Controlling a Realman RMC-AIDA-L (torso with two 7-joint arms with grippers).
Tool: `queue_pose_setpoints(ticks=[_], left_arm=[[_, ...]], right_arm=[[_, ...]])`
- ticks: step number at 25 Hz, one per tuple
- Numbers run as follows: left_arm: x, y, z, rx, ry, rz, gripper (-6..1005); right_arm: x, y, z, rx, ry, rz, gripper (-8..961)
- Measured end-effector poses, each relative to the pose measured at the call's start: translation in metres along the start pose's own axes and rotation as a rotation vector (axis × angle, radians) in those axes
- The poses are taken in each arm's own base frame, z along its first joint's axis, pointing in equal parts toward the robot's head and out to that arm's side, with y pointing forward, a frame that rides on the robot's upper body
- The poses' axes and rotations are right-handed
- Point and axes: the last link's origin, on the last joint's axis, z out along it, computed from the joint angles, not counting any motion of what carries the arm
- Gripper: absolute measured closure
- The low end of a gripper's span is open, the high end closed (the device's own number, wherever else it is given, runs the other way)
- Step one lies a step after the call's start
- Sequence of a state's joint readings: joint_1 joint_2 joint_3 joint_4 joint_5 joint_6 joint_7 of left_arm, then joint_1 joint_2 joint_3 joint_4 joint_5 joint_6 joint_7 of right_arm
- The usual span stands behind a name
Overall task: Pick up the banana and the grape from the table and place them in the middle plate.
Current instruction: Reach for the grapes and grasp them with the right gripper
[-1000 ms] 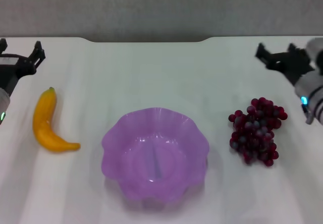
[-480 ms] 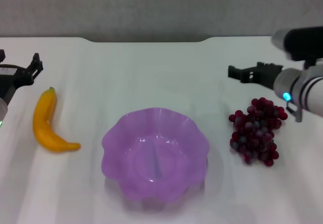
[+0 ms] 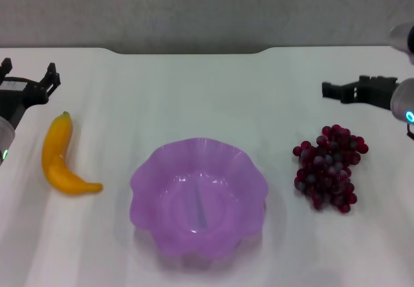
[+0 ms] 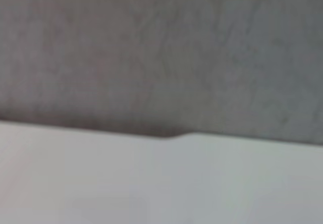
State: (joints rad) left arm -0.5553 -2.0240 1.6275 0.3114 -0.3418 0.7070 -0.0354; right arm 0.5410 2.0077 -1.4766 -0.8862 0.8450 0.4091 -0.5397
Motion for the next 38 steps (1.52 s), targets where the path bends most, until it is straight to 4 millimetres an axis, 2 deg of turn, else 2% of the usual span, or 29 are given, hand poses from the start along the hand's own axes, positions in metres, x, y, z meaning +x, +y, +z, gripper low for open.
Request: queue_pose_setpoints(ticks=[6,10,15,21,27,29,32,38], left_arm=[[0.0,0.0,0.0,0.0,-0.001,-0.001,118],[0.0,0.0,0.0,0.0,-0.003,-0.001,118],[-0.001,0.0,0.0,0.001,-0.005,0.0,117],[-0.001,0.0,0.0,0.001,-0.006,0.0,117],[-0.001,0.0,0.0,0.0,-0.006,0.0,118],[-0.002,0.0,-0.001,0.001,-0.008,-0.001,118],[-0.004,-0.001,-0.002,0.004,-0.014,-0.001,118],[-0.005,0.001,-0.001,-0.001,-0.025,0.004,118]], right_arm=[[0.003,0.016,-0.003,-0.07,0.105,-0.089,81],[0.006,0.024,-0.012,-0.106,0.117,-0.097,85],[0.016,0.019,-0.026,-0.091,0.097,-0.038,90],[0.028,0.015,-0.025,-0.078,0.101,-0.003,96],[0.039,0.047,-0.016,-0.151,0.1,0.003,102],[0.041,0.051,-0.016,-0.159,0.104,-0.001,103],[0.042,0.047,-0.017,-0.154,0.115,-0.004,106],[0.042,0.016,-0.025,-0.096,0.208,-0.036,112]])
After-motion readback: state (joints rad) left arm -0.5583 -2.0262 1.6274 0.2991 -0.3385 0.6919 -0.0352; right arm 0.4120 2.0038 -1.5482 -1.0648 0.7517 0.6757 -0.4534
